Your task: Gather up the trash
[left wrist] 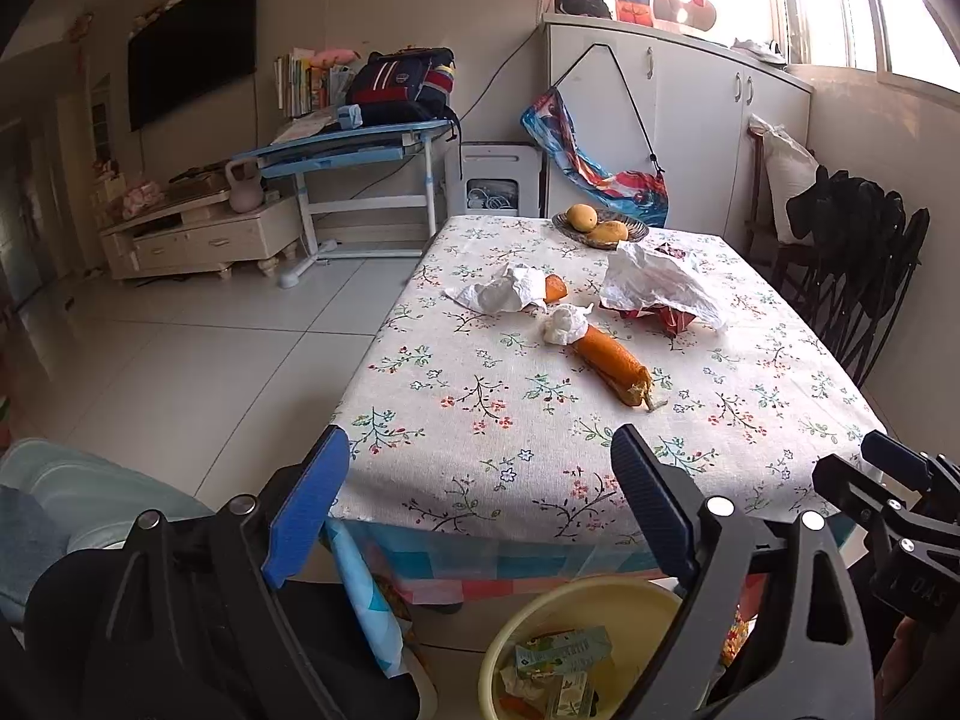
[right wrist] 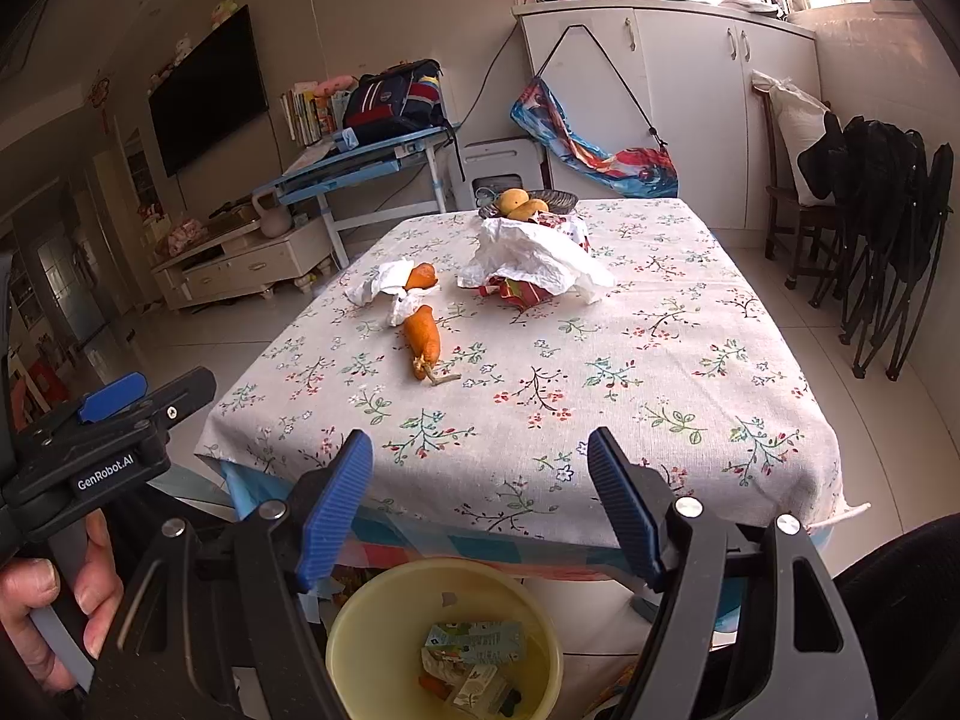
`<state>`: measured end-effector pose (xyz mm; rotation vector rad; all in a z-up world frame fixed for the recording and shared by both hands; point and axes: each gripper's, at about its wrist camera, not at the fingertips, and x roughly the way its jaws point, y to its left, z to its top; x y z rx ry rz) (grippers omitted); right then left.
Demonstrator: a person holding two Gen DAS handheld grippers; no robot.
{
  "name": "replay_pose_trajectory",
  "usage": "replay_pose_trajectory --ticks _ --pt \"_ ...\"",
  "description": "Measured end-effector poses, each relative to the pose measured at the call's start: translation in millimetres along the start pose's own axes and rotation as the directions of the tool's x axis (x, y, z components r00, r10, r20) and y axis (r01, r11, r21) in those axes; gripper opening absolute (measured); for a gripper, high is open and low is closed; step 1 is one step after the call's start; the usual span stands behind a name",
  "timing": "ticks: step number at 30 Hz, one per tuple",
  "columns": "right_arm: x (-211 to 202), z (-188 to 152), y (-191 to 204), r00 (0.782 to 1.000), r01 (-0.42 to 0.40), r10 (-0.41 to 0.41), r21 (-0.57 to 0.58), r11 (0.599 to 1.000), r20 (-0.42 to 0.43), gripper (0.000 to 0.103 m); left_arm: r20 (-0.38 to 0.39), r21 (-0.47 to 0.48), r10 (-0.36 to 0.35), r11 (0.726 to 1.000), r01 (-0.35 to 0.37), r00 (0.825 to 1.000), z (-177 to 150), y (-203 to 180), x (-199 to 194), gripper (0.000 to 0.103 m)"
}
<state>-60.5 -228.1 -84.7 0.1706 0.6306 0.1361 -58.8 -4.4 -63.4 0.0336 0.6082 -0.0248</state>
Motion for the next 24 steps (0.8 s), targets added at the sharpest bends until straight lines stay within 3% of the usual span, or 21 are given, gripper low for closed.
replay_pose_trajectory --ticks 24 --pt "4.8 -0.8 8.1 1.000 -0.018 0.018 -0.015 1.000 -0.015 0.072 0.004 -0.024 -0.004 1.000 0.004 1.000 1.7 2.5 -1.0 0.088"
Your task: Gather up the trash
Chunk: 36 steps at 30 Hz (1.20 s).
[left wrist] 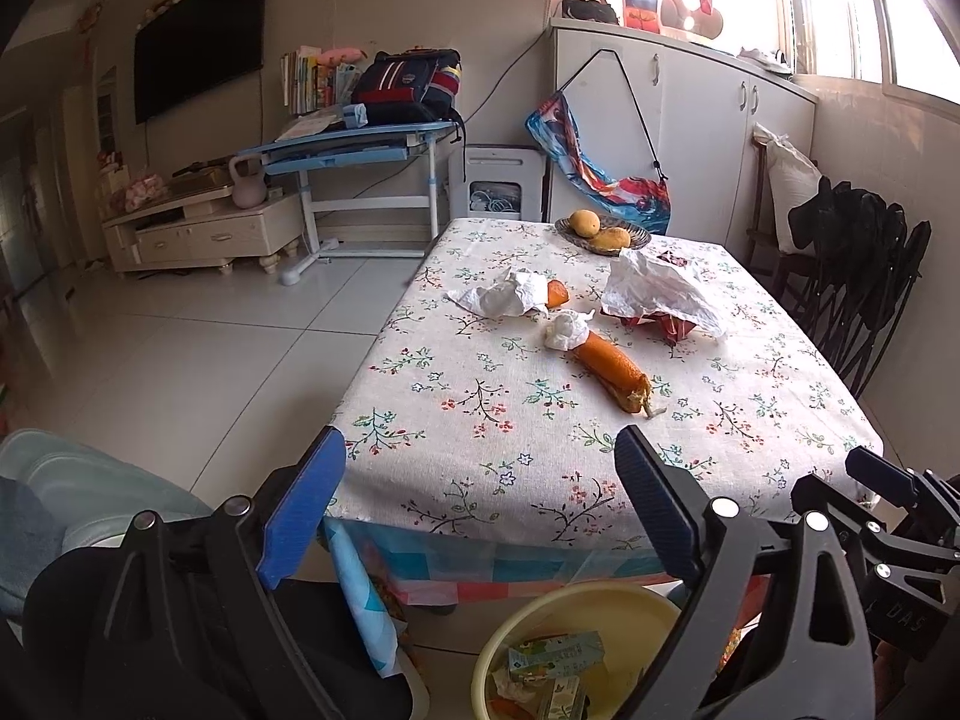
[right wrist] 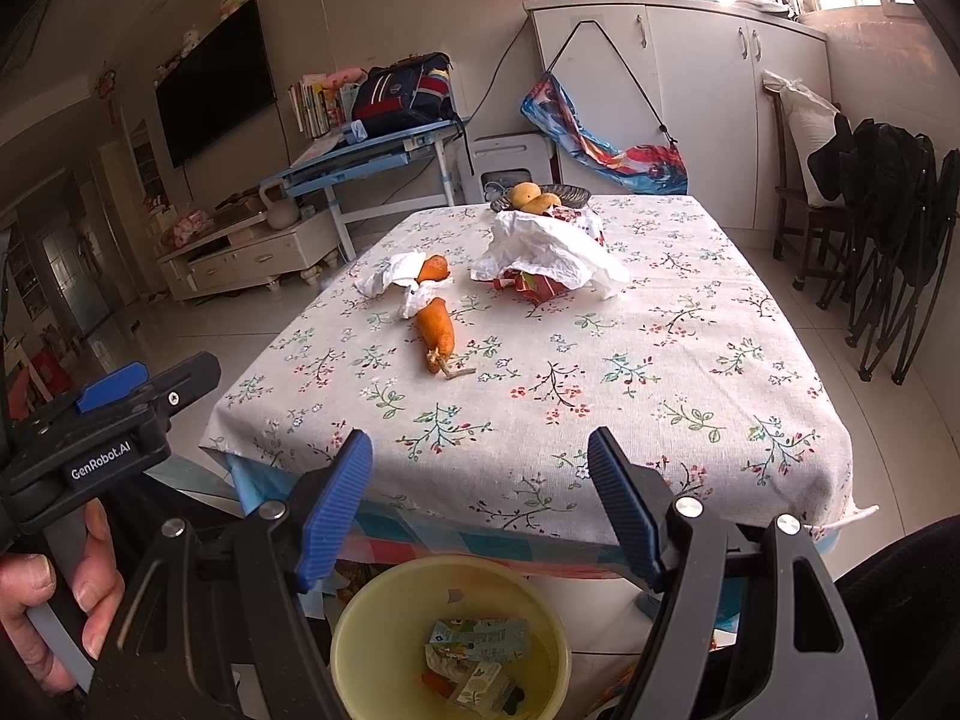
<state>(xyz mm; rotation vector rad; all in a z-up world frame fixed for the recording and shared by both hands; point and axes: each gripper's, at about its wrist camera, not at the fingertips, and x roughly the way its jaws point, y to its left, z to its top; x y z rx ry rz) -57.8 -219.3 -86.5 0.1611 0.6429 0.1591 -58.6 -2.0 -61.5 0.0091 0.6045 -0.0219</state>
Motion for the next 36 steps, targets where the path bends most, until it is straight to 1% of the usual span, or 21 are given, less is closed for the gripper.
replay_pose_trajectory --ticks 5,8,12,15,18,24,30,33,36 --pt "5.5 1.2 3.3 1.000 -0.016 0.016 -0.002 1.000 -0.011 0.072 -0.006 -0.007 -0.012 1.000 0.012 1.000 1.4 -1.2 2.4 0.088" --pt "10.8 4.2 5.7 0.999 -0.026 0.026 -0.008 1.000 -0.018 0.072 -0.008 -0.025 -0.025 0.999 0.025 1.000 8.5 2.5 7.2 0.089" --pt "24.7 9.9 9.3 0.999 -0.036 0.035 -0.013 0.999 -0.038 0.072 -0.023 -0.074 -0.029 0.997 0.027 0.999 21.9 10.5 24.0 0.090" --pt "38.8 15.1 13.0 0.998 -0.044 0.043 -0.018 0.999 -0.054 0.072 -0.028 -0.077 -0.018 0.997 0.016 0.999 33.9 11.4 39.9 0.090" --pt "52.0 20.0 16.3 0.996 -0.051 0.048 -0.032 0.998 -0.070 0.072 -0.029 -0.064 -0.010 0.998 0.009 1.000 48.4 9.5 58.9 0.090" --pt "79.3 30.2 16.7 0.993 -0.047 0.043 -0.037 0.998 -0.107 0.072 -0.076 -0.054 -0.026 0.998 0.022 0.997 78.5 8.7 110.8 0.090" --pt "108.5 42.8 16.4 0.987 -0.047 0.038 -0.058 0.997 -0.155 0.072 -0.159 -0.069 -0.084 0.995 0.074 0.984 100.1 5.6 169.1 0.090" --pt "122.7 47.0 19.8 0.983 -0.050 0.036 -0.075 0.996 -0.178 0.072 -0.185 -0.046 -0.097 0.995 0.089 0.978 105.5 -2.6 192.2 0.090" --pt "134.0 51.0 22.0 0.981 -0.056 0.038 -0.089 0.994 -0.191 0.072 -0.207 -0.032 -0.093 0.996 0.089 0.974 110.1 -9.2 214.4 0.090"
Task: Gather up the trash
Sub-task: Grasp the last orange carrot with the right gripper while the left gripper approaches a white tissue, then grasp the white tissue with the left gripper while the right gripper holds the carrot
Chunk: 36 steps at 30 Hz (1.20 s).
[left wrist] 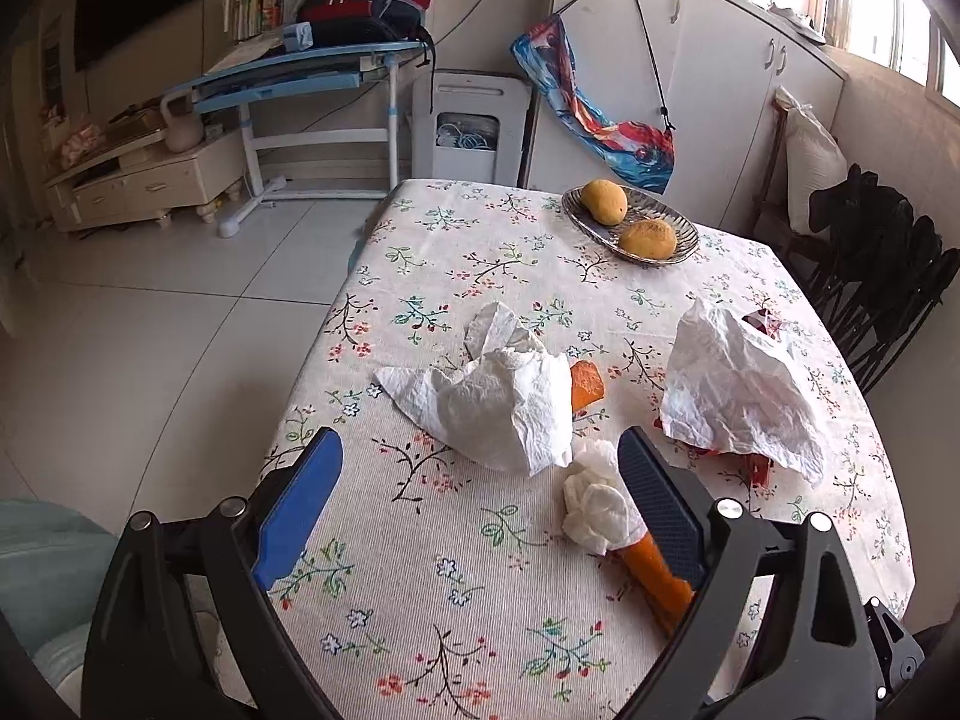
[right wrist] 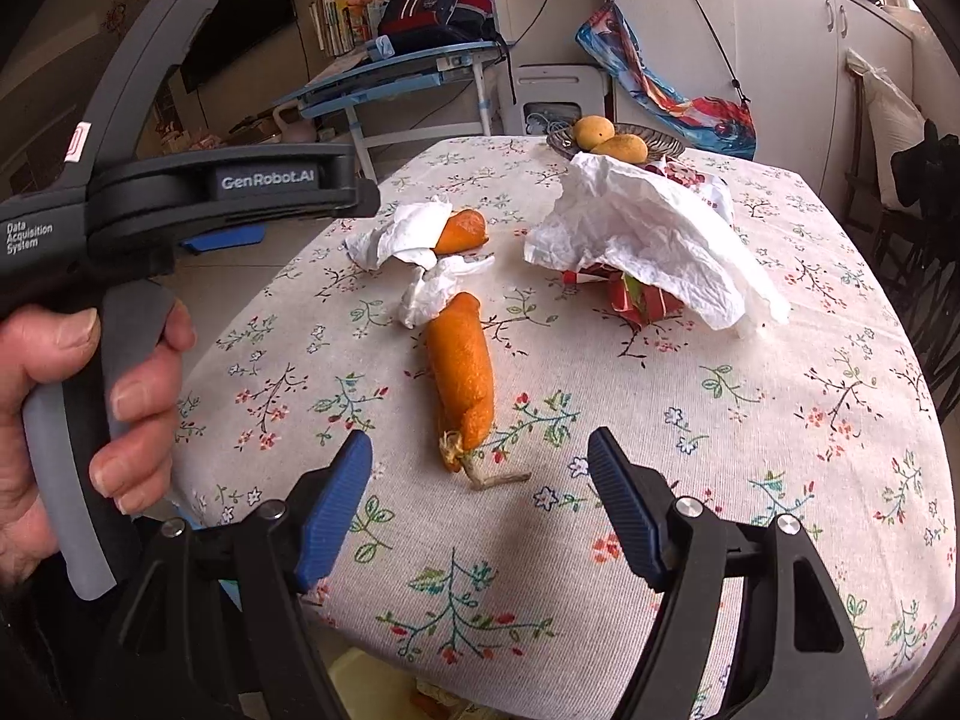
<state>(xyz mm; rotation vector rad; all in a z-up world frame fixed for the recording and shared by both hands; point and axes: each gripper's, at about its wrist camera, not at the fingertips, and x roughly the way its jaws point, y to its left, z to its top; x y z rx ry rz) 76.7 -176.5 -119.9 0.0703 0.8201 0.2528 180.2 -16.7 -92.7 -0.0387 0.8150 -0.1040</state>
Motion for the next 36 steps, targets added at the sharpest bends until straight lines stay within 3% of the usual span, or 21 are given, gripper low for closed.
replay_pose_trajectory --ticks 8,10,12,13,15,16,20,24,29,31,33,34,36 --pt "25.4 12.7 -0.6 0.999 -0.013 0.013 -0.002 1.000 -0.051 0.069 -0.074 0.015 0.024 1.000 -0.023 0.997 15.7 -8.0 51.1 0.089" --pt "29.0 15.0 -0.8 0.998 -0.010 0.010 -0.002 1.000 -0.056 0.067 -0.099 -0.029 0.006 1.000 -0.009 0.995 15.8 -0.3 57.6 0.079" --pt "32.0 17.7 0.8 0.998 -0.005 0.004 -0.007 1.000 -0.058 0.061 -0.132 -0.070 -0.033 0.997 0.024 0.991 14.1 6.5 64.0 0.058" --pt "33.4 19.6 1.0 0.998 -0.003 0.002 -0.009 1.000 -0.059 0.060 -0.145 -0.080 -0.051 0.996 0.039 0.988 13.0 8.1 66.6 0.053" --pt "35.4 21.7 2.2 0.998 0.006 -0.007 -0.018 1.000 -0.061 0.053 -0.165 -0.082 -0.073 0.995 0.060 0.984 11.1 8.5 70.4 0.024" --pt "35.9 22.0 2.6 0.998 0.013 -0.015 -0.025 1.000 -0.060 0.051 -0.167 -0.082 -0.077 0.995 0.064 0.983 10.0 8.8 70.0 0.020" --pt "34.2 21.0 -0.4 0.998 0.022 -0.024 -0.029 0.999 -0.058 0.025 -0.129 -0.101 -0.089 0.992 0.076 0.988 8.3 13.9 54.3 0.009" --pt "27.3 17.7 -4.3 0.998 0.023 -0.024 -0.023 0.999 -0.055 0.021 -0.077 -0.096 -0.090 0.992 0.083 0.993 4.9 16.8 24.8 0.003" --pt "15.3 13.3 -8.1 0.998 0.026 -0.027 -0.002 1.000 -0.050 0.019 -0.068 -0.086 -0.078 0.994 0.072 0.995 2.0 18.3 13.4 0.004" --pt "12.3 11.9 -8.8 0.999 0.028 -0.028 0.006 1.000 -0.046 0.019 -0.091 -0.097 -0.073 0.993 0.064 0.993 1.6 20.2 21.1 0.017" --pt "13.7 11.1 -10.7 0.998 0.023 -0.022 0.014 1.000 -0.052 0.021 -0.109 -0.100 -0.044 0.994 0.033 0.993 1.1 21.0 28.5 0.052" --pt "15.1 10.3 -11.4 0.998 0.021 -0.020 0.017 1.000 -0.058 0.022 -0.102 -0.092 -0.011 0.996 0.002 0.995 1.2 20.0 30.3 0.058" --pt "16.4 9.6 -13.9 0.998 0.029 -0.028 0.023 0.999 -0.050 0.037 -0.100 -0.066 0.018 0.998 -0.024 0.995 3.0 16.7 36.1 0.063"
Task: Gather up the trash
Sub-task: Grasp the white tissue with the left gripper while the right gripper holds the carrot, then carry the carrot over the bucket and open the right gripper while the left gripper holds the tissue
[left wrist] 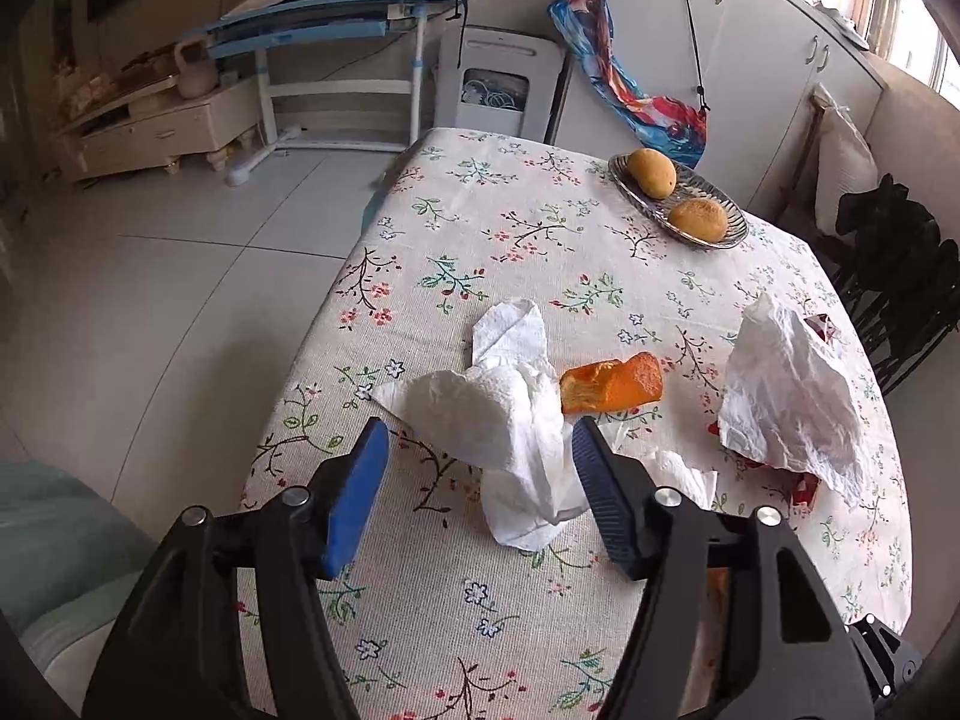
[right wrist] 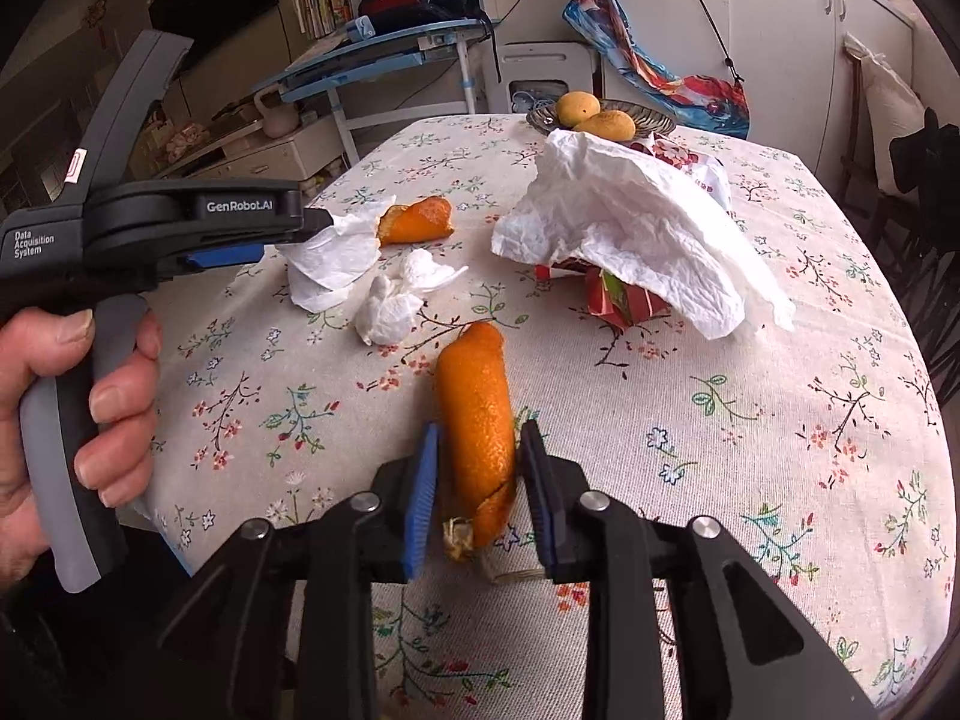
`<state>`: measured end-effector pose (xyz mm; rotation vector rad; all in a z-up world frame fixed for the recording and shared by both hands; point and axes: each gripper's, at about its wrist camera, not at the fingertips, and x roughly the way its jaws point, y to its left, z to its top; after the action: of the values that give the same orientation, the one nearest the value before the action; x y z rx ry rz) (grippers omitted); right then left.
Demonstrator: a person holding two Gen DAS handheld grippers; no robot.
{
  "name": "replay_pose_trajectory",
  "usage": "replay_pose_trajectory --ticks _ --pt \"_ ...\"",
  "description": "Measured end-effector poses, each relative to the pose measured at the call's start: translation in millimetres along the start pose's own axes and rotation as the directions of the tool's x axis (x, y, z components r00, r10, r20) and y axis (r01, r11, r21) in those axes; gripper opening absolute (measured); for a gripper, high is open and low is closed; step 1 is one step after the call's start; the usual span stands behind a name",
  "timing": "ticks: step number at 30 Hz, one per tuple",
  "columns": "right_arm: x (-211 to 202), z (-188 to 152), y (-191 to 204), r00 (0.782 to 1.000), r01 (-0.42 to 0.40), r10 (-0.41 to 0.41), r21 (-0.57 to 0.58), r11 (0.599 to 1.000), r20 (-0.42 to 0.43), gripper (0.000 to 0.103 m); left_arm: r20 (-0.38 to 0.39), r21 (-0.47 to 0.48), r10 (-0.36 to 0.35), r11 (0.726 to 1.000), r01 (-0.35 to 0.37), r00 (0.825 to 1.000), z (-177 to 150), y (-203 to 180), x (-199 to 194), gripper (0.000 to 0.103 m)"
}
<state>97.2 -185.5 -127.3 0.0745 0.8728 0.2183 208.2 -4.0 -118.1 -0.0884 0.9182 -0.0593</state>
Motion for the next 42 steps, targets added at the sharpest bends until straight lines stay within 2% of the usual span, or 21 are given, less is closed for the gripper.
replay_pose_trajectory --ticks 3,7,8,9,10,11,12,14,17,22,26,34,42 --pt "4.2 3.3 -3.5 1.000 -0.003 0.003 0.008 1.000 0.002 0.039 -0.002 0.051 0.066 0.997 -0.066 0.998 3.1 -6.2 11.0 0.065" --pt "7.9 6.4 -1.8 1.000 -0.002 0.002 -0.007 1.000 0.004 0.039 -0.039 0.081 0.088 0.993 -0.084 0.995 2.7 -8.4 27.0 0.065" --pt "8.1 6.2 0.0 1.000 0.000 0.001 -0.015 1.000 0.005 0.038 -0.050 0.088 0.077 0.993 -0.073 0.996 1.9 -9.4 29.8 0.060" --pt "8.3 6.1 1.1 1.000 0.003 -0.003 -0.023 1.000 0.006 0.033 -0.041 0.102 0.073 0.992 -0.068 0.997 0.8 -11.9 28.5 0.048" --pt "8.8 6.1 2.0 1.000 0.004 -0.004 -0.032 0.999 0.006 0.028 -0.044 0.121 0.052 0.992 -0.047 0.998 -0.3 -16.3 27.2 0.040" --pt "8.5 5.6 2.3 1.000 0.004 -0.004 -0.034 0.999 0.005 0.024 -0.057 0.136 0.025 0.991 -0.017 0.998 -0.9 -20.5 25.7 0.018" --pt "7.9 5.1 1.5 1.000 -0.004 0.005 -0.027 1.000 0.004 0.022 -0.067 0.146 0.010 0.989 0.000 0.998 -2.3 -23.7 23.0 0.011" --pt "5.4 3.1 -3.9 1.000 -0.031 0.031 0.008 0.999 0.002 0.020 -0.054 0.164 0.014 0.986 -0.004 0.998 -7.4 -28.1 14.8 0.008" --pt "-1.0 0.2 -15.7 0.998 -0.070 0.070 0.080 0.994 0.006 0.018 -0.018 0.154 -0.021 0.988 0.024 1.000 -14.9 -27.9 -9.4 0.007" --pt "-23.9 -6.4 -25.8 0.991 -0.124 0.116 0.144 0.982 0.063 0.017 0.095 0.136 -0.077 0.989 0.064 0.993 -34.3 -25.2 -66.1 0.007" --pt "-45.7 -11.5 -26.6 0.984 -0.154 0.137 0.155 0.976 0.118 0.017 0.161 0.129 -0.071 0.990 0.050 0.984 -55.4 -23.0 -100.3 0.007" --pt "-75.0 -25.1 -26.5 0.972 -0.186 0.159 0.157 0.970 0.171 0.017 0.233 0.158 -0.053 0.987 0.016 0.971 -89.3 -25.0 -142.0 0.007" --pt "-88.5 -37.2 -18.6 0.970 -0.192 0.167 0.132 0.973 0.178 0.017 0.250 0.189 -0.061 0.982 0.013 0.966 -106.9 -32.4 -159.3 0.007"
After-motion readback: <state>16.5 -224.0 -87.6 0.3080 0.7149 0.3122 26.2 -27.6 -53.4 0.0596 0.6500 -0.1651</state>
